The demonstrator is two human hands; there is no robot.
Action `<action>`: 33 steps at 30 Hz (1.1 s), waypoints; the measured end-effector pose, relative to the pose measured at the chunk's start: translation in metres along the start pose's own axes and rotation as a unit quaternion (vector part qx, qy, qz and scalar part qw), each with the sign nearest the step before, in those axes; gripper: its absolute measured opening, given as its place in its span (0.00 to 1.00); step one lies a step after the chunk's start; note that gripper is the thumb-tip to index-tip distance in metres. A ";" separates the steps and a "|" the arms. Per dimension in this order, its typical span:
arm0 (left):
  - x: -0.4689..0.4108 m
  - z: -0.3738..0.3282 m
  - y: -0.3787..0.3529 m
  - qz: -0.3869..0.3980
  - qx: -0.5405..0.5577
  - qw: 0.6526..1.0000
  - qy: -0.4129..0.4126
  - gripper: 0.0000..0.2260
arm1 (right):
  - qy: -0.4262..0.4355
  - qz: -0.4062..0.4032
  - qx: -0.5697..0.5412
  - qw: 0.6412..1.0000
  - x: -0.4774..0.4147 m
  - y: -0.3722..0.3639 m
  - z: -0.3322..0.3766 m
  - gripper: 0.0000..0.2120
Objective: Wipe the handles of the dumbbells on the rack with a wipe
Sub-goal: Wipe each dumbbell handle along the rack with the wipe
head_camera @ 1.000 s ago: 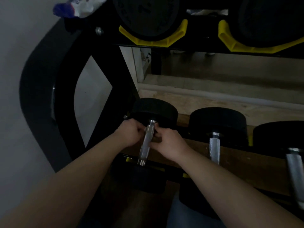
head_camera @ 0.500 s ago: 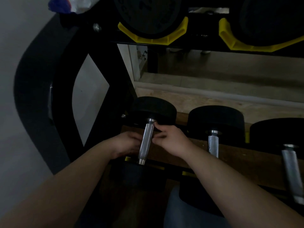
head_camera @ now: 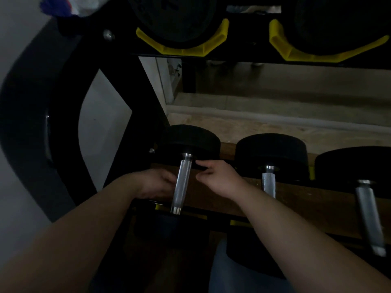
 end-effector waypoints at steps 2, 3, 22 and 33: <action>0.007 0.016 0.003 0.038 -0.041 0.998 0.039 0.10 | -0.006 0.010 0.008 1.000 0.000 0.000 0.000 0.25; 0.010 0.017 0.004 0.039 -0.001 0.999 0.037 0.08 | -0.008 0.014 0.009 1.000 0.000 0.000 0.000 0.25; 0.002 0.001 -0.004 0.006 0.093 0.995 -0.018 0.09 | -0.007 0.006 0.001 1.000 0.001 0.004 0.000 0.20; 0.006 0.015 -0.002 0.006 -0.226 0.974 0.004 0.13 | -0.031 0.014 -0.033 0.999 0.002 0.010 -0.002 0.17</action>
Point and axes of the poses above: each hand's wrist, its own x-axis away from the middle knuckle, its own y-axis out of the back of the hand, z = x × y, the point moved 4 cm from there along -x, towards the middle knuckle, and after that the axes turned 3 degrees about y, right-handed, at the moved point
